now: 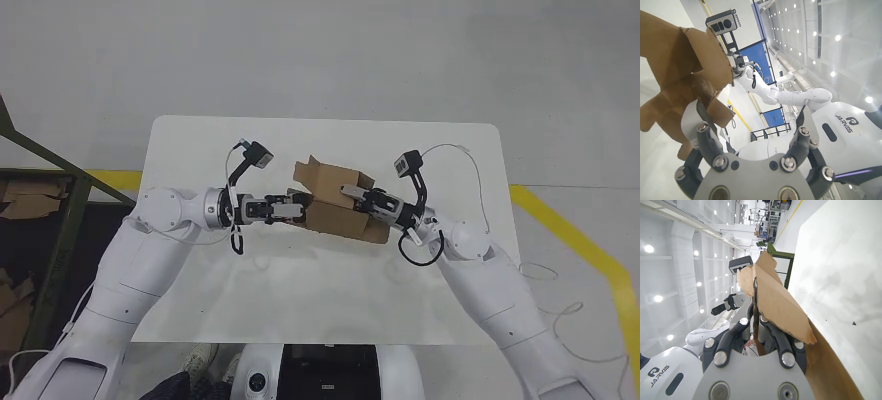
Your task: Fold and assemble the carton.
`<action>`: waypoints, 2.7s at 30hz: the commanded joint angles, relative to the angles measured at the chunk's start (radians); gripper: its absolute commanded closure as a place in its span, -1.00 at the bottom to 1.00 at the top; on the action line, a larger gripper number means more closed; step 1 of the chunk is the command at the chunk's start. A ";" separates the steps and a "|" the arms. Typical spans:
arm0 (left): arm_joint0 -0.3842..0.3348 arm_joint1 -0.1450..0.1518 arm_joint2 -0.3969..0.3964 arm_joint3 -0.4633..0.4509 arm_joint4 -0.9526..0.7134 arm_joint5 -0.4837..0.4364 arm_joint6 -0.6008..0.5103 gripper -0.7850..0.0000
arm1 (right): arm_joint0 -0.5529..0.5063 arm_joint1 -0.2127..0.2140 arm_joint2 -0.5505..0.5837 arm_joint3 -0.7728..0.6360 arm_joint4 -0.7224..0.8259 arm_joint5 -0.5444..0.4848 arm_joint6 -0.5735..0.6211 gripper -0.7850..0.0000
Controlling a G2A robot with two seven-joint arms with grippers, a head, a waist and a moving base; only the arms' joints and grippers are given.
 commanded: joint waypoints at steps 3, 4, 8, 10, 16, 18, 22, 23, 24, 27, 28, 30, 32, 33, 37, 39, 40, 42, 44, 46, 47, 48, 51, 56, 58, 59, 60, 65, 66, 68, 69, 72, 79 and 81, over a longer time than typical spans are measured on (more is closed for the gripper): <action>-0.002 -0.001 0.006 -0.009 0.004 0.000 0.002 -1.00 | -0.005 -0.003 0.002 -0.004 -0.016 -0.001 -0.034 1.00; -0.003 -0.001 0.008 -0.011 0.005 0.001 0.000 -1.00 | -0.006 -0.004 0.003 -0.004 -0.015 -0.002 -0.038 1.00; -0.010 -0.005 0.029 -0.015 0.016 0.010 0.000 -1.00 | -0.008 -0.006 0.006 -0.005 -0.019 -0.007 -0.051 1.00; -0.015 -0.007 0.039 -0.016 0.022 0.012 0.004 -1.00 | -0.008 -0.008 0.006 -0.006 -0.024 -0.009 -0.060 1.00; -0.021 -0.009 0.046 -0.016 0.034 0.008 0.014 -1.00 | -0.010 -0.010 0.016 0.001 -0.023 -0.016 -0.066 1.00; -0.018 -0.008 0.042 -0.018 0.036 0.008 0.015 -1.00 | -0.012 -0.011 0.019 0.003 -0.021 -0.019 -0.061 1.00; -0.010 -0.006 0.037 -0.032 0.039 0.011 0.015 -1.00 | -0.014 -0.012 0.023 0.006 -0.018 -0.024 -0.057 1.00; -0.007 -0.006 0.036 -0.037 0.040 0.012 0.014 -1.00 | -0.014 -0.013 0.024 0.007 -0.018 -0.026 -0.058 1.00; -0.005 -0.005 0.035 -0.041 0.039 0.013 0.014 -1.00 | -0.015 -0.013 0.024 0.008 -0.019 -0.027 -0.058 1.00; 0.001 -0.003 0.030 -0.053 0.041 0.016 0.011 -1.00 | -0.015 -0.015 0.027 0.012 -0.020 -0.030 -0.063 1.00; 0.004 -0.003 0.027 -0.057 0.041 0.017 0.010 -1.00 | -0.015 -0.015 0.029 0.013 -0.021 -0.031 -0.065 1.00; 0.010 -0.001 0.021 -0.067 0.041 0.019 0.007 -1.00 | -0.016 -0.016 0.031 0.013 -0.021 -0.031 -0.066 1.00; 0.015 0.001 0.015 -0.077 0.039 0.023 0.000 -1.00 | -0.018 -0.016 0.034 0.013 -0.019 -0.031 -0.066 1.00; 0.017 0.002 0.013 -0.081 0.038 0.025 -0.003 -1.00 | -0.019 -0.017 0.035 0.012 -0.019 -0.031 -0.067 1.00; 0.014 0.002 0.020 -0.087 0.024 0.036 -0.018 -1.00 | -0.022 -0.019 0.036 0.008 -0.019 -0.030 -0.069 1.00; 0.007 -0.001 0.034 -0.082 0.019 0.042 -0.024 -1.00 | -0.023 -0.020 0.036 0.006 -0.020 -0.029 -0.074 1.00; 0.003 -0.002 0.041 -0.078 0.017 0.043 -0.026 -1.00 | -0.024 -0.021 0.035 0.004 -0.021 -0.028 -0.075 1.00; -0.008 -0.006 0.057 -0.065 0.020 0.043 -0.024 -1.00 | -0.026 -0.022 0.035 -0.001 -0.020 -0.028 -0.078 1.00; -0.019 -0.009 0.071 -0.049 0.024 0.041 -0.019 -1.00 | -0.030 -0.023 0.036 -0.007 -0.018 -0.028 -0.075 1.00; -0.030 -0.012 0.079 -0.032 0.024 0.039 -0.013 -1.00 | -0.039 -0.022 0.038 -0.019 -0.016 -0.031 -0.066 1.00; -0.034 -0.013 0.082 -0.026 0.024 0.037 -0.010 -1.00 | -0.044 -0.022 0.039 -0.026 -0.016 -0.033 -0.061 1.00; -0.038 -0.014 0.084 -0.020 0.025 0.035 -0.008 -1.00 | -0.050 -0.021 0.041 -0.033 -0.015 -0.034 -0.056 1.00; -0.044 -0.016 0.088 -0.012 0.034 0.030 -0.001 -1.00 | -0.067 -0.019 0.049 -0.051 -0.010 -0.033 -0.041 1.00; -0.044 -0.015 0.082 -0.011 0.043 0.019 0.012 -1.00 | -0.092 -0.016 0.058 -0.074 -0.007 -0.026 -0.021 1.00; -0.040 -0.014 0.075 -0.014 0.043 0.015 0.015 -1.00 | -0.101 -0.015 0.059 -0.081 -0.010 -0.022 -0.016 1.00; -0.038 -0.013 0.070 -0.016 0.044 0.014 0.016 -1.00 | -0.105 -0.014 0.061 -0.084 -0.010 -0.022 -0.014 1.00; -0.034 -0.012 0.065 -0.020 0.044 0.014 0.017 -1.00 | -0.108 -0.014 0.062 -0.086 -0.011 -0.021 -0.012 1.00; -0.014 -0.006 0.038 -0.042 0.047 0.013 0.019 -1.00 | -0.120 -0.012 0.068 -0.092 -0.011 -0.016 0.000 1.00; -0.010 -0.004 0.033 -0.046 0.046 0.014 0.018 -1.00 | -0.121 -0.012 0.069 -0.092 -0.010 -0.016 0.002 1.00; -0.003 -0.002 0.025 -0.053 0.045 0.018 0.018 -1.00 | -0.125 -0.012 0.072 -0.093 -0.007 -0.018 0.004 1.00; 0.000 -0.001 0.022 -0.056 0.046 0.020 0.018 -1.00 | -0.126 -0.012 0.074 -0.094 -0.004 -0.019 0.005 1.00; 0.006 0.000 0.017 -0.062 0.047 0.024 0.016 -1.00 | -0.130 -0.011 0.079 -0.094 0.001 -0.025 0.007 1.00; 0.036 0.008 -0.033 -0.054 -0.008 0.002 0.023 -1.00 | -0.129 -0.010 0.106 -0.074 0.032 -0.036 0.009 1.00; 0.050 0.012 -0.058 -0.053 -0.014 -0.005 0.032 -1.00 | -0.129 -0.009 0.113 -0.071 0.038 -0.036 0.016 1.00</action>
